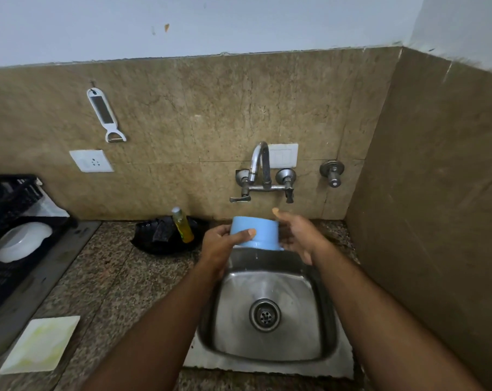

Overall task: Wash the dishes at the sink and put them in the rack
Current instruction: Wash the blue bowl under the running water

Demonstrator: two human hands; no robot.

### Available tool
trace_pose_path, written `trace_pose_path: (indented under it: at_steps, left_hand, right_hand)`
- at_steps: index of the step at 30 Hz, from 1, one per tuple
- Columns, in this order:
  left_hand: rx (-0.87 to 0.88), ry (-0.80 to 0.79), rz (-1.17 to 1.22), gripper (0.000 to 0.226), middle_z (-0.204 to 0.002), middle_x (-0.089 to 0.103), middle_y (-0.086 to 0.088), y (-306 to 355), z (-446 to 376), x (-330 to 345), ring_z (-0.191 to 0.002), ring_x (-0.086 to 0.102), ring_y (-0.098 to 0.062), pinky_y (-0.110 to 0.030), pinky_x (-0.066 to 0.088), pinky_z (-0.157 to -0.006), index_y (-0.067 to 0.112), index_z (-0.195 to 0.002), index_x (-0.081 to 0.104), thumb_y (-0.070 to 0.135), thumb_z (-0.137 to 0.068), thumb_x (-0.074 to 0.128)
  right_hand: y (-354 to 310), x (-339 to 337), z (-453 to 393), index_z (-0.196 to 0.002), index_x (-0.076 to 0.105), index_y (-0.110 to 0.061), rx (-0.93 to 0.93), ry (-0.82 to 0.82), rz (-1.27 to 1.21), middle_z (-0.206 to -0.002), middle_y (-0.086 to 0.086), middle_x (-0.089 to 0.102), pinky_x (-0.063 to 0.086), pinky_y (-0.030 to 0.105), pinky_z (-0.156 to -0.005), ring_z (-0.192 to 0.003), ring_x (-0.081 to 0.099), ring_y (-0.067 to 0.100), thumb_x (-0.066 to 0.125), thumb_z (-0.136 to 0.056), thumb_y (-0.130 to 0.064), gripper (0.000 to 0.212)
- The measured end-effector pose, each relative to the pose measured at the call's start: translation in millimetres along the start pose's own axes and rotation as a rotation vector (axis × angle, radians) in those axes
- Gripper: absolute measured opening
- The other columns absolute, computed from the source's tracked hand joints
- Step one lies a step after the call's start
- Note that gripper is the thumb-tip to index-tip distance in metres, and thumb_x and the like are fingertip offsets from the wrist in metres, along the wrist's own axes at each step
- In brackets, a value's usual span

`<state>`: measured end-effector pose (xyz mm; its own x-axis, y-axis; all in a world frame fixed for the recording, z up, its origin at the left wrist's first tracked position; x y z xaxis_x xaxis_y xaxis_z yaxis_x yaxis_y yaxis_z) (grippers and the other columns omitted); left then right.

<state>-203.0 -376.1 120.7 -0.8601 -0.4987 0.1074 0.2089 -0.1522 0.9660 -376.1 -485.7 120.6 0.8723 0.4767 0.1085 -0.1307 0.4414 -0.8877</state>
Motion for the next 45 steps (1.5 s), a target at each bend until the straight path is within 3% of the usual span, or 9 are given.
trace_pose_path:
  at_steps: [4, 11, 16, 21, 25, 29, 37, 42, 45]
  left_hand:
    - [0.095, 0.023, -0.057, 0.066, -0.101, 0.079, -0.015, 9, 3, -27, -0.094, 0.077, -0.034, -0.045, 0.063, -0.082, 0.003, -0.109, 0.073, 0.023, -0.052, 0.1]
    - [0.093, 0.041, -0.214, 0.063, -0.114, 0.077, -0.005, 3, -10, -125, -0.104, 0.074, -0.022, -0.031, 0.061, -0.079, 0.011, -0.122, 0.07, 0.028, -0.068, 0.096]
    - [0.023, 0.224, -0.353, 0.06, -0.122, 0.069, 0.0, 24, -10, -229, -0.11, 0.067, -0.017, -0.04, 0.056, -0.098, 0.013, -0.124, 0.066, 0.058, -0.086, 0.076]
    - [0.085, 0.466, -0.837, 0.042, -0.12, 0.071, -0.011, 65, 0, -369, -0.116, 0.065, -0.032, -0.037, 0.049, -0.092, 0.013, -0.123, 0.068, 0.047, -0.104, 0.053]
    - [0.037, 0.575, -1.303, 0.076, -0.158, 0.043, -0.017, 90, 15, -480, -0.148, 0.037, -0.035, -0.047, 0.033, -0.118, 0.007, -0.152, 0.044, 0.062, -0.1, 0.037]
    - [-0.042, 0.638, -1.547, 0.069, -0.172, 0.012, -0.012, 107, 26, -578, -0.159, 0.007, -0.03, -0.052, 0.012, -0.128, 0.013, -0.163, 0.021, 0.048, -0.106, 0.041]
    - [-0.176, 0.464, -1.685, 0.068, -0.174, -0.006, 0.003, 106, 35, -716, -0.159, -0.011, -0.016, -0.055, 0.006, -0.128, 0.03, -0.165, 0.0, 0.039, -0.109, 0.038]
    - [-0.039, 0.388, -1.613, 0.062, -0.173, -0.006, 0.01, 94, 39, -736, -0.159, -0.011, -0.012, -0.049, 0.004, -0.129, 0.04, -0.164, -0.002, 0.042, -0.111, 0.031]
    - [0.001, 0.393, -1.595, 0.06, -0.173, -0.005, 0.011, 92, 37, -736, -0.159, -0.013, -0.012, -0.048, -0.001, -0.129, 0.04, -0.164, -0.002, 0.043, -0.112, 0.028]
  right_hand:
    - [19, 27, -9, -0.117, 0.068, -0.006, 0.369, -0.054, 0.196, -0.102, 0.021, 0.072, 0.06, 0.038, -0.071, -0.083, 0.072, 0.034, 0.068, -0.079, -0.065, 0.07]
    - [38, 120, -34, -0.133, 0.057, 0.002, 0.415, -0.177, 0.003, -0.124, 0.031, 0.062, 0.061, 0.034, -0.053, -0.078, 0.07, 0.036, 0.077, -0.085, -0.043, 0.069]
    - [55, 219, -61, -0.136, 0.055, 0.0, 0.43, -0.225, -0.04, -0.115, 0.027, 0.063, 0.061, 0.037, -0.056, -0.086, 0.069, 0.036, 0.079, -0.086, -0.04, 0.068]
    - [51, 342, -93, -0.136, 0.053, -0.004, 0.398, -0.277, -0.028, -0.126, 0.025, 0.06, 0.062, 0.047, -0.071, -0.097, 0.068, 0.038, 0.082, -0.087, -0.037, 0.066]
    - [58, 446, -115, -0.136, 0.057, -0.004, 0.368, -0.338, 0.009, -0.134, 0.019, 0.06, 0.061, 0.048, -0.071, -0.105, 0.067, 0.039, 0.088, -0.08, -0.031, 0.07]
    - [78, 548, -126, -0.138, 0.055, -0.008, 0.375, -0.409, 0.083, -0.138, 0.012, 0.057, 0.058, 0.054, -0.092, -0.113, 0.062, 0.038, 0.089, -0.08, -0.03, 0.071]
    - [133, 721, -147, -0.136, 0.057, -0.007, 0.345, -0.481, 0.232, -0.147, 0.012, 0.053, 0.057, 0.052, -0.09, -0.126, 0.056, 0.038, 0.09, -0.081, -0.027, 0.067]
    - [167, 800, -166, -0.098, 0.063, -0.008, 0.279, -0.506, 0.293, -0.12, 0.011, 0.065, 0.057, 0.043, -0.074, -0.095, 0.063, 0.027, 0.092, -0.076, -0.032, 0.044]
    - [178, 834, -178, -0.101, 0.068, -0.006, 0.22, -0.458, 0.31, -0.105, 0.01, 0.07, 0.065, 0.045, -0.074, -0.089, 0.069, 0.027, 0.095, -0.067, -0.04, 0.055]
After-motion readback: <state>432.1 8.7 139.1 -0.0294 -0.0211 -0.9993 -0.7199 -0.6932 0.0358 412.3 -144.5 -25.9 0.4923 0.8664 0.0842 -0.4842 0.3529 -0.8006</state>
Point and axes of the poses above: each hand's wrist, its own z-axis away from the middle knuckle, its own x-axis out of the palm, y = z × x, the point moved 7 cm from there along -z, towards the middle knuckle
